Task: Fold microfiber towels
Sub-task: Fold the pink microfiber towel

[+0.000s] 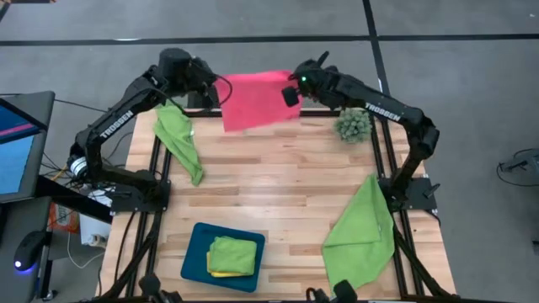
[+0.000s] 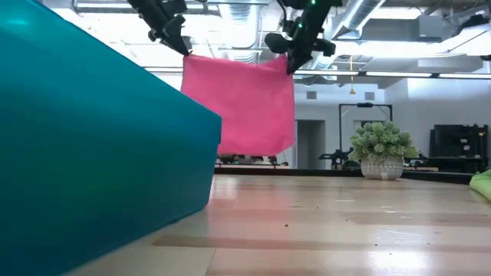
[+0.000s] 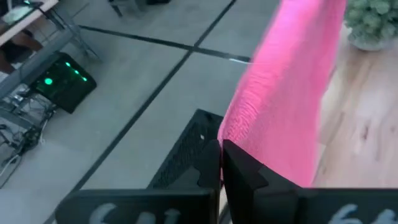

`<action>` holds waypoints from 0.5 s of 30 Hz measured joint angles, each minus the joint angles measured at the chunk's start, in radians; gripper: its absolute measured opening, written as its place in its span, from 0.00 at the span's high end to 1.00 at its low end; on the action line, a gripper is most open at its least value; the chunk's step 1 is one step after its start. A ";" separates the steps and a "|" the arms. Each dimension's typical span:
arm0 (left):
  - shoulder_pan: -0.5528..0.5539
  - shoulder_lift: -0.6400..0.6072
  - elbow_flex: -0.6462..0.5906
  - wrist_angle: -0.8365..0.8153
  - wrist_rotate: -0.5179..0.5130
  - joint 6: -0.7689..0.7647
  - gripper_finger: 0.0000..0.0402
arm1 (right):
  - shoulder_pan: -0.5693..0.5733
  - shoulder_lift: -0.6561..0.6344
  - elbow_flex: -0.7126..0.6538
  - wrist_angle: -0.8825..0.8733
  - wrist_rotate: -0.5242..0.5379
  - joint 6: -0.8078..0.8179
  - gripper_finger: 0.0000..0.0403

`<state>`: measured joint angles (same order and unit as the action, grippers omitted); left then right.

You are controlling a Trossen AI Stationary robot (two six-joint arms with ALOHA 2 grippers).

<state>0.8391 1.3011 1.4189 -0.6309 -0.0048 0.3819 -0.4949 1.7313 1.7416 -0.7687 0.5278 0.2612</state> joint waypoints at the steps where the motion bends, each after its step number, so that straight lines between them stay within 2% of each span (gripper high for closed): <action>1: 0.009 0.002 0.000 0.008 0.008 0.000 1.00 | -0.007 0.000 0.000 0.006 0.003 -0.026 0.99; 5: 0.027 -0.003 0.000 0.001 0.018 0.024 1.00 | 0.010 -0.001 -0.022 0.045 0.057 -0.113 0.98; 8: 0.027 -0.012 0.000 -0.064 0.047 0.040 1.00 | 0.033 -0.009 -0.097 0.053 0.042 -0.115 0.98; 10: 0.027 -0.013 0.000 -0.168 0.114 0.021 1.00 | 0.063 -0.028 -0.169 0.052 -0.010 -0.079 0.99; 12: 0.026 -0.013 -0.005 -0.305 0.232 -0.021 1.00 | 0.096 -0.056 -0.240 0.051 -0.094 -0.054 0.99; 15: 0.019 -0.013 -0.020 -0.449 0.412 0.003 1.00 | 0.135 -0.114 -0.297 0.106 -0.301 -0.125 0.99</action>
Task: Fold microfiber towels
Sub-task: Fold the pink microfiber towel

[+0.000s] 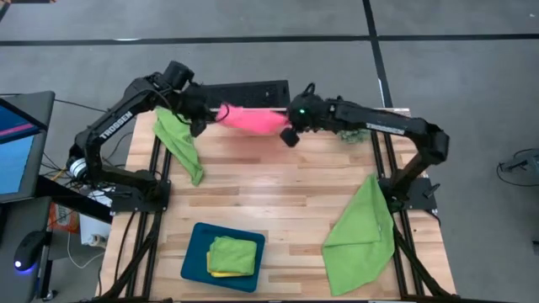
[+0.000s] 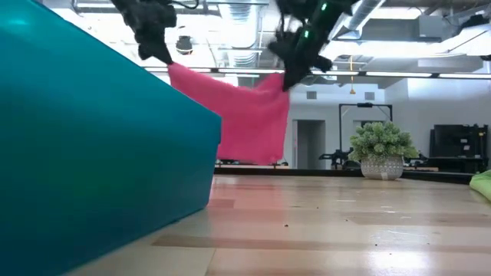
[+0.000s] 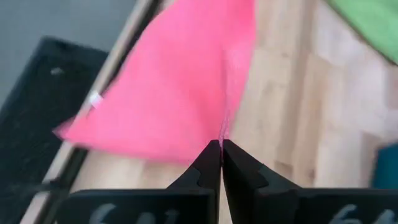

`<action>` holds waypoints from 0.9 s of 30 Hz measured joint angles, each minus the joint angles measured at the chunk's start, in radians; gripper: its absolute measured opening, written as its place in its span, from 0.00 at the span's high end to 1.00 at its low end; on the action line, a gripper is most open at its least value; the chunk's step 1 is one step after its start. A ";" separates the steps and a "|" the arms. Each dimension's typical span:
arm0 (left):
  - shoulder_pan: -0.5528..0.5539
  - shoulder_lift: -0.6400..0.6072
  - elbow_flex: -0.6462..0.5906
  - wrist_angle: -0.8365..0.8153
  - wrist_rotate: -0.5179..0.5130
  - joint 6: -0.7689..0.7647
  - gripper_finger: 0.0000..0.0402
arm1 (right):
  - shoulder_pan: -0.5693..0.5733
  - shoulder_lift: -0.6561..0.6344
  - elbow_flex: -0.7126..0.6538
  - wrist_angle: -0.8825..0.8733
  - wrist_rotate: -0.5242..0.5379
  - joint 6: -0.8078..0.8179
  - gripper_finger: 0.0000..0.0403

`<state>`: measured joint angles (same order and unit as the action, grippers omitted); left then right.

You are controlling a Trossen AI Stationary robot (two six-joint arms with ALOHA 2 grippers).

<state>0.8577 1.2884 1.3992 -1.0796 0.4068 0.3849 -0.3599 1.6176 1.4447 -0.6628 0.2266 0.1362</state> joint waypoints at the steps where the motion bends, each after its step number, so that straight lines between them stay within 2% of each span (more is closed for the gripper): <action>1: -0.001 0.000 -0.001 -0.005 0.016 0.027 1.00 | -0.001 -0.024 -0.011 0.023 -0.061 -0.042 0.99; 2: -0.001 0.001 -0.001 0.015 0.001 0.053 1.00 | -0.010 -0.042 -0.013 0.037 -0.084 -0.076 0.99; 3: -0.001 0.003 -0.005 0.067 -0.056 0.061 1.00 | -0.026 -0.053 -0.012 0.065 -0.067 -0.094 0.99; 6: 0.010 0.023 -0.039 0.331 -0.362 0.037 1.00 | -0.103 -0.057 -0.013 0.121 0.085 -0.100 0.99; 8: 0.021 0.051 -0.053 0.497 -0.469 0.007 1.00 | -0.152 -0.055 -0.013 0.189 0.170 -0.100 0.99; 12: 0.037 0.115 -0.054 0.692 -0.469 -0.012 1.00 | -0.199 -0.042 -0.012 0.307 0.207 -0.150 0.99; 15: 0.036 0.148 -0.055 0.734 -0.482 -0.013 1.00 | -0.204 -0.041 -0.012 0.351 0.265 -0.190 0.99; 17: 0.027 0.159 -0.055 0.716 -0.482 -0.013 1.00 | -0.202 -0.043 -0.011 0.318 0.271 -0.197 0.99; 19: 0.015 0.167 -0.055 0.657 -0.470 -0.013 1.00 | -0.199 -0.043 -0.012 0.218 0.232 -0.197 0.99; 21: 0.004 0.169 -0.066 0.580 -0.445 -0.014 1.00 | -0.198 -0.042 -0.025 0.129 0.149 -0.199 0.99; 24: -0.005 0.169 -0.102 0.506 -0.366 -0.003 1.00 | -0.194 -0.041 -0.114 0.137 0.018 -0.208 0.99; 27: -0.008 0.170 -0.133 0.519 -0.411 0.029 1.00 | -0.222 -0.039 -0.161 0.203 0.006 -0.200 0.99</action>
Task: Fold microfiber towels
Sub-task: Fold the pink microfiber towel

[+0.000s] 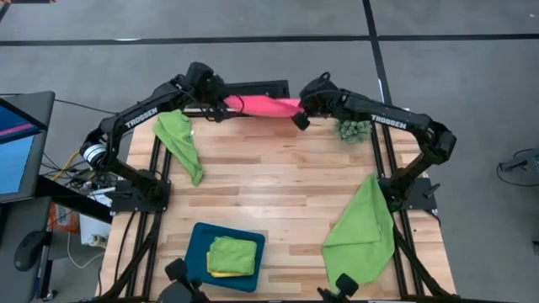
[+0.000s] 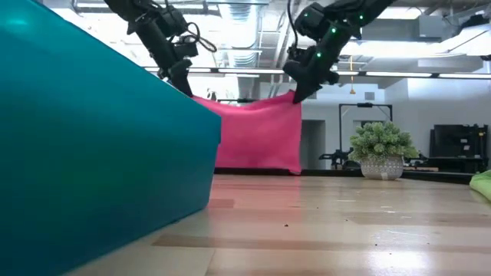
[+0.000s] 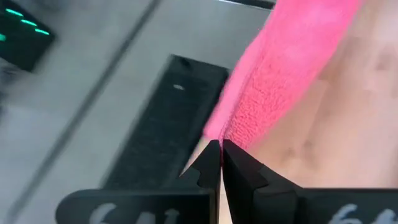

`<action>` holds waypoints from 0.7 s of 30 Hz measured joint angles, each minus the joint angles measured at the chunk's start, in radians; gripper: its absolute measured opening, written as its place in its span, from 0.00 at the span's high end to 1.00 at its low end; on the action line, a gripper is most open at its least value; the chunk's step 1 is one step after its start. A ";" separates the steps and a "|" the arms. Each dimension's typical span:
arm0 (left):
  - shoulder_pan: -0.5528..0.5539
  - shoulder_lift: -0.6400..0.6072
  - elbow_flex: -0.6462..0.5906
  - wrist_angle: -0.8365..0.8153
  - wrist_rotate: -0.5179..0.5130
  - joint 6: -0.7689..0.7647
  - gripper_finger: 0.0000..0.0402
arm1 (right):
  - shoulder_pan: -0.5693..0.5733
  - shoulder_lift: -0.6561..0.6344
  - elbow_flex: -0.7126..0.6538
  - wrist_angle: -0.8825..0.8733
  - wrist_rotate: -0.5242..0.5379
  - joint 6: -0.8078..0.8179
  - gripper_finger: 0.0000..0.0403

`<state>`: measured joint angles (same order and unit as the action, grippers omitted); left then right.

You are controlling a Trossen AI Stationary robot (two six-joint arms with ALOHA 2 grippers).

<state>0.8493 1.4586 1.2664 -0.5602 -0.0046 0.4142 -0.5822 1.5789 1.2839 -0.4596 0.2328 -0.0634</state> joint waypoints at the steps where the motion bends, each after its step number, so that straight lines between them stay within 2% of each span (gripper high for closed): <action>1: 0.003 0.000 -0.005 0.025 -0.029 0.011 1.00 | -0.017 -0.002 -0.002 0.031 0.000 0.003 0.99; 8: 0.043 0.000 0.008 0.258 -0.132 0.105 1.00 | -0.152 -0.003 -0.002 0.271 -0.002 -0.009 0.99; 11: 0.056 0.000 0.014 0.345 -0.121 0.106 1.00 | -0.204 -0.003 -0.002 0.315 -0.013 0.033 0.99; 15: 0.067 0.000 0.014 0.406 -0.115 0.117 1.00 | -0.219 -0.003 -0.002 0.363 0.005 -0.007 0.99; 21: 0.067 0.000 0.006 0.388 -0.038 0.082 1.00 | -0.204 -0.003 -0.004 0.371 0.034 -0.039 0.99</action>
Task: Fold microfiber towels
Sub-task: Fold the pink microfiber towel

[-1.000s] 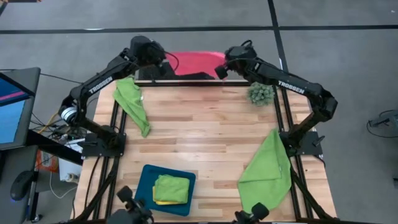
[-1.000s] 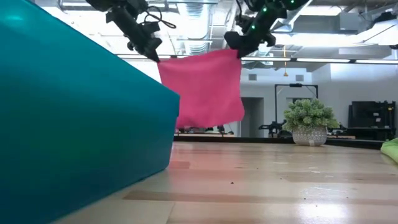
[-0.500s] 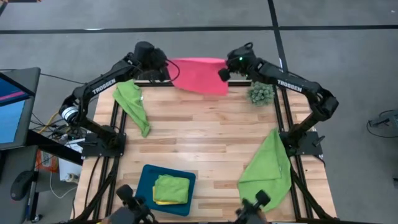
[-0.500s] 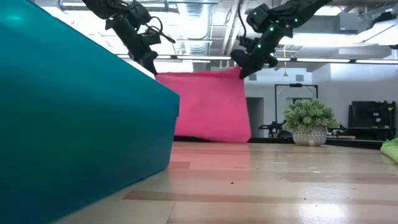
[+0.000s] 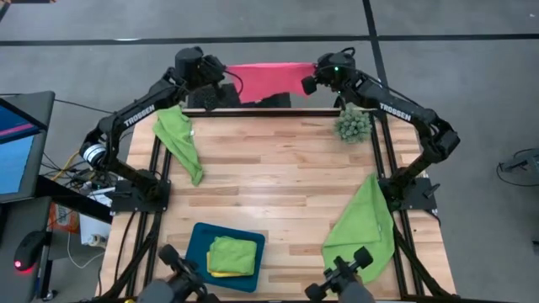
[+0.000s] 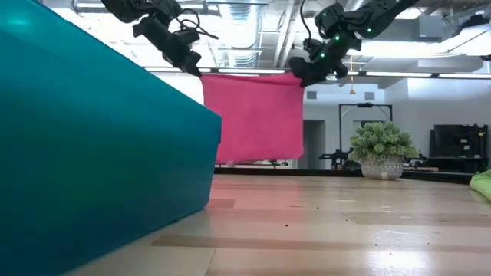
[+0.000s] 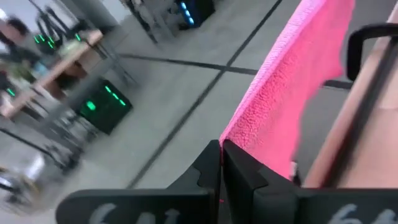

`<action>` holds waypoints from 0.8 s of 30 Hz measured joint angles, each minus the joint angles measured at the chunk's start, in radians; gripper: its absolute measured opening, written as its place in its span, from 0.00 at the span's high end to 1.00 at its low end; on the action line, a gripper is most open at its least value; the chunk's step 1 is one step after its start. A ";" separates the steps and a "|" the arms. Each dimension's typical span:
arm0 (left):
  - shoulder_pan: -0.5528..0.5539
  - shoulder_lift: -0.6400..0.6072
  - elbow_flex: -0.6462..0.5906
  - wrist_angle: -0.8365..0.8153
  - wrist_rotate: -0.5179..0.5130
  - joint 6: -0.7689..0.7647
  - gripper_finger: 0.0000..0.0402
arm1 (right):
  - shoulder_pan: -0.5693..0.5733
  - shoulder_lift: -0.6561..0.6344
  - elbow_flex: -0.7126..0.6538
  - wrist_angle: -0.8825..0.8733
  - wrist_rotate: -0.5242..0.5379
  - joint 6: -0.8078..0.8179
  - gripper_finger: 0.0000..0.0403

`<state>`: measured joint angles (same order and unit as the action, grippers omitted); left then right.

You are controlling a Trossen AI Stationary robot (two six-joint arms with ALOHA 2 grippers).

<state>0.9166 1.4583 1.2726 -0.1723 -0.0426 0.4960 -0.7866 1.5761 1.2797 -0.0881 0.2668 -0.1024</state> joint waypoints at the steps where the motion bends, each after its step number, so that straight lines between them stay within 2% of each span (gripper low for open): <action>1: -0.002 0.000 -0.009 -0.008 0.003 -0.026 1.00 | 0.008 0.000 -0.013 0.000 0.000 0.000 0.99; 6: -0.019 -0.001 -0.097 -0.100 0.054 -0.084 1.00 | 0.080 0.011 -0.169 0.008 -0.001 0.050 0.99; 11: -0.073 -0.009 -0.222 -0.211 0.061 -0.129 1.00 | 0.187 0.000 -0.304 0.021 0.000 0.096 0.99; 18: -0.225 -0.122 -0.344 -0.359 0.061 -0.283 1.00 | 0.371 -0.063 -0.410 0.015 -0.003 0.163 0.99; 24: -0.368 -0.237 -0.461 -0.379 0.061 -0.469 1.00 | 0.545 -0.084 -0.511 0.028 -0.005 0.340 0.99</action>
<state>0.5483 1.2212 0.8119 -0.5513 0.0185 0.0271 -0.2418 1.4918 0.7684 -0.0601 0.2614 0.2375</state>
